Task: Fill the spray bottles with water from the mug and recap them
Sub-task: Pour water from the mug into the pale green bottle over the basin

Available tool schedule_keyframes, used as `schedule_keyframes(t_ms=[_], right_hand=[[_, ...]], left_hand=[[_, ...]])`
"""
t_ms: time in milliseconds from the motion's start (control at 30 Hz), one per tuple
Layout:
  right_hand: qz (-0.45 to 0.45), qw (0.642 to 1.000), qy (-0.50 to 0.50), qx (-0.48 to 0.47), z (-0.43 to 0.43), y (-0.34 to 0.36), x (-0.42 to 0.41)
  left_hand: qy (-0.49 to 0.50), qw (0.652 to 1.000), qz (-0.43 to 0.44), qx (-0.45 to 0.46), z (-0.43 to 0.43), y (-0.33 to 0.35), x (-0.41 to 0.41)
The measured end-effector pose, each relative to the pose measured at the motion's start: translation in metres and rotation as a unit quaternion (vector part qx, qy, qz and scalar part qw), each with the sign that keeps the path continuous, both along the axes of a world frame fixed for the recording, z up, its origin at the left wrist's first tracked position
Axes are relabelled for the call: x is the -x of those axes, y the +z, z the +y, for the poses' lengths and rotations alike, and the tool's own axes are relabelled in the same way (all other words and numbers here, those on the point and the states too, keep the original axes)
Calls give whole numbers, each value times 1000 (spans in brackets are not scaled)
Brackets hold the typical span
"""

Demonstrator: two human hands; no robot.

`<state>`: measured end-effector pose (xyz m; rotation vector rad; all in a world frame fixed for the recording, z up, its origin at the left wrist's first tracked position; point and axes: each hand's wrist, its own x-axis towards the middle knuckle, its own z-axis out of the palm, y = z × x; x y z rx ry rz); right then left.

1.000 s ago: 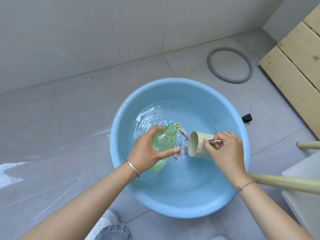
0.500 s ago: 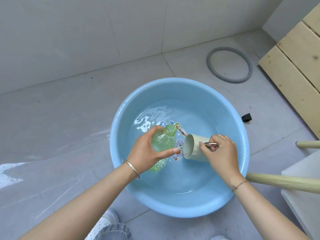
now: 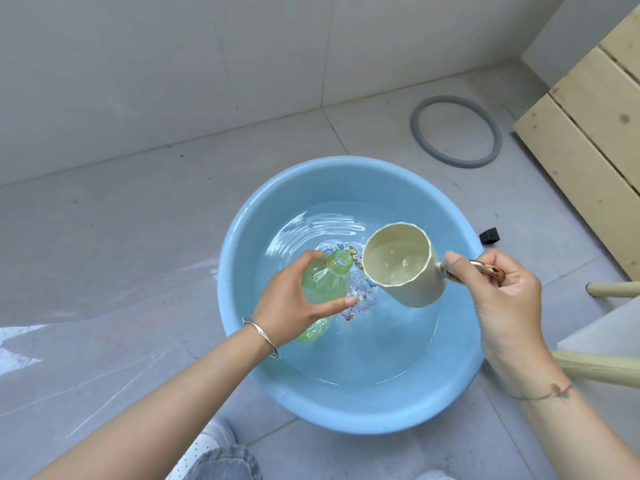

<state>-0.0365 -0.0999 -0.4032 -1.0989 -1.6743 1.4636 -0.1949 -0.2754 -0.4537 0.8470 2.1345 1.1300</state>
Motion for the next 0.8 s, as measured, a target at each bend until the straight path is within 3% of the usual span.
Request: schedule_keyframes(t_ms=[267,467,800], right_hand=[[-7,991,37,-126,-10,40,5],[-62,951,69,-294,-18,51,8],[-81,931,67,-351,-24,62,12]], left_hand=[[-15,1000,10,8,1,0,-2],[-17,1000,10,13,2,-3,-3],[-15,1000,16,19,1,-2,-4]])
